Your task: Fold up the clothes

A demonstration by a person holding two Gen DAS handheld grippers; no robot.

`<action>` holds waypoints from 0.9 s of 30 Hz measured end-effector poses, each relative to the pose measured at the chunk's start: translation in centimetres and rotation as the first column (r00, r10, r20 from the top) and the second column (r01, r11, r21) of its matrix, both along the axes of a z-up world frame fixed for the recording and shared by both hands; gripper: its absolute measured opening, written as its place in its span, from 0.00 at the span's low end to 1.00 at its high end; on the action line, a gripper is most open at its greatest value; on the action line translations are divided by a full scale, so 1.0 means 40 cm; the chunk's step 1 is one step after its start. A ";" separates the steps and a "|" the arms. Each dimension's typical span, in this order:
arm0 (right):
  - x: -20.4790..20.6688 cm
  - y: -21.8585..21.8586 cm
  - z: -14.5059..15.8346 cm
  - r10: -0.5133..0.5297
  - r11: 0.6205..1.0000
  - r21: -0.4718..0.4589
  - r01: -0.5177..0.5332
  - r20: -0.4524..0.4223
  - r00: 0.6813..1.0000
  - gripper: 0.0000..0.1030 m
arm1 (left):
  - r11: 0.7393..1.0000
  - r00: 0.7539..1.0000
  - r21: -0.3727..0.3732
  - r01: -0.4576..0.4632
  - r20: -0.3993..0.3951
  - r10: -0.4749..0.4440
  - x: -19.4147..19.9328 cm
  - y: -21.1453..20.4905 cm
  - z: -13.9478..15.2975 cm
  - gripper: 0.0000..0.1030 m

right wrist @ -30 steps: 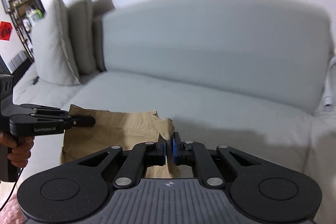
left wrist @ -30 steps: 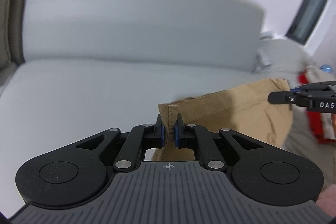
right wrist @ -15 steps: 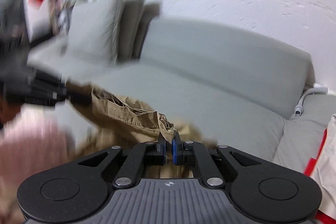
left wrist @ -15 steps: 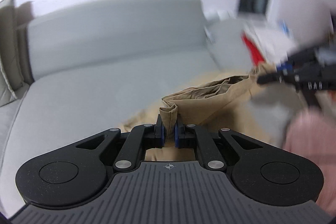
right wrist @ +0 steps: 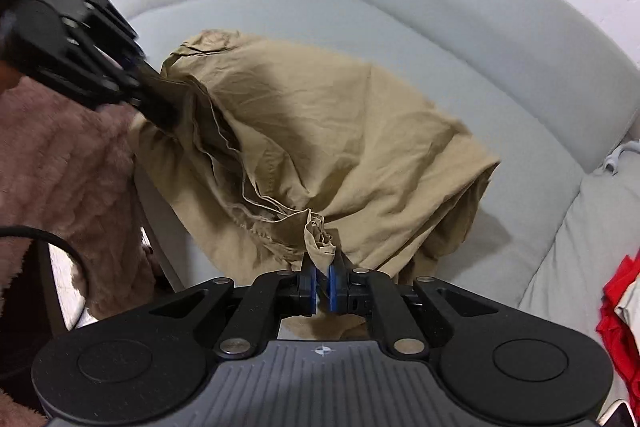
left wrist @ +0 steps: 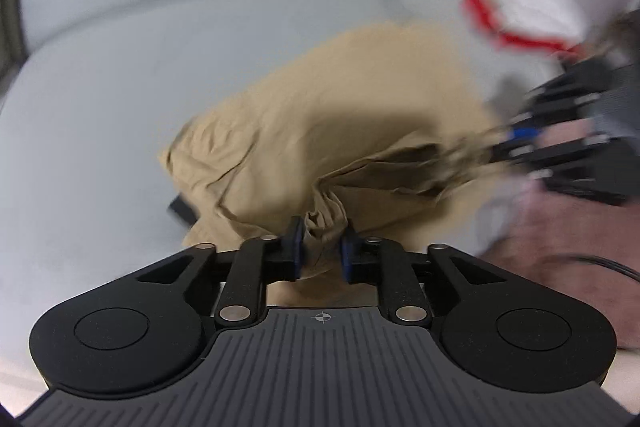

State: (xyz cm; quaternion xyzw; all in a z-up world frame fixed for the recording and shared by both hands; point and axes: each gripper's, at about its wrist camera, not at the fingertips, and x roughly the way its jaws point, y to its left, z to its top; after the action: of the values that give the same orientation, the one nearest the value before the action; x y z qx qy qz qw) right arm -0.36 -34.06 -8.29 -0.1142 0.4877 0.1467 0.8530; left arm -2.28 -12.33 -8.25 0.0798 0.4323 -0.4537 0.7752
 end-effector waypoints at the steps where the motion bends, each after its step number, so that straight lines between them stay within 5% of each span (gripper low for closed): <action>1: -0.009 -0.007 0.007 0.004 1.000 0.002 -0.004 0.011 1.000 0.06 | 0.998 1.000 -0.057 -0.019 -0.019 0.018 0.007 0.006 0.014 0.28; 7: 0.001 0.013 -0.008 0.011 1.000 -0.010 -0.011 -0.004 1.000 0.07 | 0.964 0.986 -0.208 -0.163 -0.063 0.153 0.068 -0.056 0.055 0.26; 10: 0.006 0.023 0.002 0.001 1.000 -0.005 -0.001 -0.002 1.000 0.14 | 0.989 0.994 -0.103 -0.103 -0.059 0.097 0.081 -0.140 0.050 0.26; 11: 0.007 0.024 0.007 -0.007 1.000 0.003 0.007 -0.016 1.000 0.17 | 0.999 0.998 -0.004 -0.049 -0.034 0.048 0.071 -0.181 0.023 0.25; 13: -0.001 0.027 0.015 -0.012 1.000 0.003 0.012 -0.031 0.999 0.22 | 0.985 1.000 0.174 -0.005 -0.029 0.010 0.067 -0.202 -0.046 0.18; 14: -0.012 0.024 0.027 -0.013 1.000 0.007 0.013 -0.042 0.999 0.25 | 0.979 0.999 0.205 -0.005 -0.040 0.013 0.064 -0.204 -0.066 0.16; 16: -0.027 0.018 0.048 -0.016 1.000 0.009 0.016 -0.067 0.998 0.39 | 0.973 0.997 0.229 -0.020 -0.071 0.038 0.059 -0.185 -0.109 0.15; 21: -0.036 -0.017 0.140 -0.068 0.997 0.040 0.070 -0.030 0.997 0.44 | 0.981 0.993 0.186 -0.059 -0.093 0.077 0.052 -0.174 -0.127 0.17; 24: 0.006 -0.032 0.186 -0.197 0.965 0.187 0.183 0.057 0.979 0.43 | 0.983 0.991 0.170 -0.073 -0.101 0.091 0.045 -0.153 -0.122 0.22; 27: 0.055 0.002 0.121 -0.218 0.958 0.197 0.210 0.018 0.976 0.33 | 0.982 0.991 0.170 -0.084 -0.086 0.100 0.042 -0.140 -0.123 0.24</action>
State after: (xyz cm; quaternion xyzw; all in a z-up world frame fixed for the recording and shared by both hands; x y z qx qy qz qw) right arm 1.82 -33.99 -3.44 0.0201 0.4634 0.0981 0.8805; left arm -0.61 -17.93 -13.18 0.1025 0.5079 -0.3830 0.7648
